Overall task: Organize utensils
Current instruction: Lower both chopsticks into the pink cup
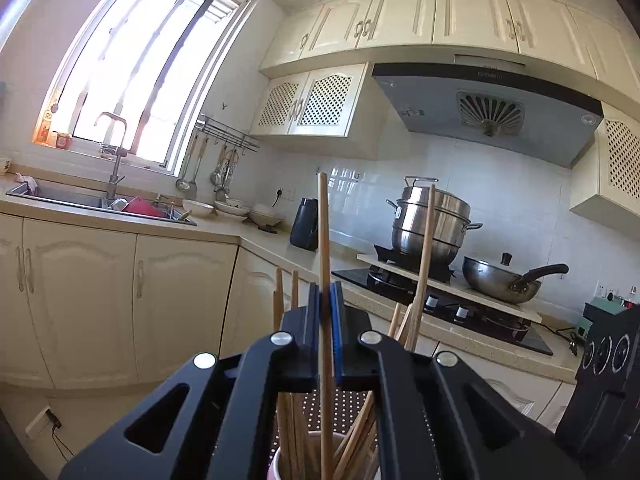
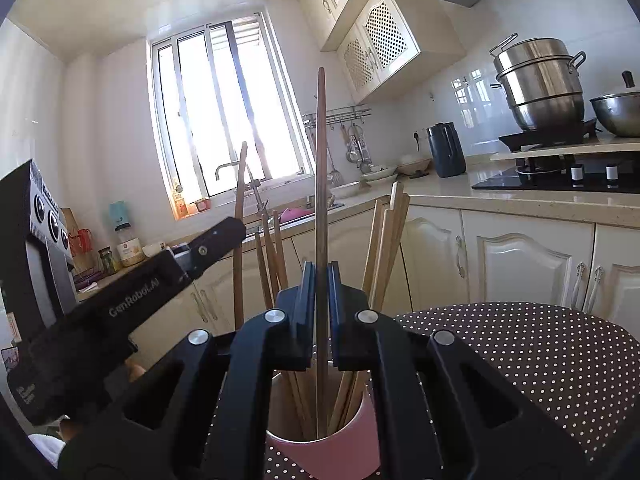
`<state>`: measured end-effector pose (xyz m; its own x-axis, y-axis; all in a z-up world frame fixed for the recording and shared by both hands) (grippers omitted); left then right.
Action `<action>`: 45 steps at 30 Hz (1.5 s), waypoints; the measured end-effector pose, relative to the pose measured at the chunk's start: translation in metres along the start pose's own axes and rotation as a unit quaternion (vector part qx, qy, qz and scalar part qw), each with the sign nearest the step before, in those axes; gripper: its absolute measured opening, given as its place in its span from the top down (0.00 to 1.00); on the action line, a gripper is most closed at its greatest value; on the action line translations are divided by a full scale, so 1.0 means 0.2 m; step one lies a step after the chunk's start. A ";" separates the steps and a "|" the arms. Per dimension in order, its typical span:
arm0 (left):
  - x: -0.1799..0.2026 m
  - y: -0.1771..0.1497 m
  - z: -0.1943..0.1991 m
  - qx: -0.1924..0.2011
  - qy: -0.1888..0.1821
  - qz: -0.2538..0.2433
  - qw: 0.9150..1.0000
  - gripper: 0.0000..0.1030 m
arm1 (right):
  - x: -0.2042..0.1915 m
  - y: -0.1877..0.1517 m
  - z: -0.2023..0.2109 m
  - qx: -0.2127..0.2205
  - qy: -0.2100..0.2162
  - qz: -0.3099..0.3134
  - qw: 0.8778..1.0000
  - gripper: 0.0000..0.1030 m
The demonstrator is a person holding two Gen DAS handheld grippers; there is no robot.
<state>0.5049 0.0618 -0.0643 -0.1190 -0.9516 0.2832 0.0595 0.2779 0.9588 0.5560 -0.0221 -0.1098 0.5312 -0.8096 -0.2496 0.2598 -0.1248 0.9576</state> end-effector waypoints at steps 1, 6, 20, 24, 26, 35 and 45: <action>0.01 0.02 0.00 0.009 0.000 0.001 1.000 0.95 | 0.00 0.00 0.01 0.000 0.000 0.003 1.000 0.94; 0.03 0.06 -0.02 0.033 0.012 -0.010 0.999 0.95 | 0.03 -0.03 0.01 -0.007 0.005 -0.009 1.000 0.94; -0.03 -0.12 -0.06 -0.003 0.019 -0.034 0.999 0.95 | 0.03 -0.07 0.00 -0.011 0.022 -0.019 1.000 0.94; -0.05 -0.17 -0.01 -0.022 0.016 -0.040 0.999 0.94 | 0.01 -0.08 0.03 -0.015 0.019 -0.008 1.000 0.94; -0.05 -0.20 0.02 -0.029 0.018 -0.049 0.998 0.94 | 0.00 -0.09 0.05 -0.021 0.017 -0.001 1.000 0.94; -0.02 -0.30 0.12 -0.066 0.010 -0.072 0.995 0.94 | -0.09 -0.15 0.09 -0.044 -0.011 0.071 0.996 0.94; -0.03 -0.40 0.13 -0.111 0.015 -0.089 0.990 0.94 | -0.09 -0.33 0.01 -0.099 -0.032 0.091 0.990 0.94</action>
<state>0.4752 0.0485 -0.1422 -0.1177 -0.9874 0.1062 0.2565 0.0731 0.9638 0.5278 -0.0008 -0.1679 0.5336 -0.8436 -0.0603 0.3211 0.1361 0.9372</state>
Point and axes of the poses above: each gripper's, at about its wrist camera, not at the fingertips, and z roughly against the way its jaws point, x to its right, y to its top, the point moved 8 cm from there along -z, roughly the way its jaws point, and after that the axes turned 4 degrees about -y, right-handed, at the moved point
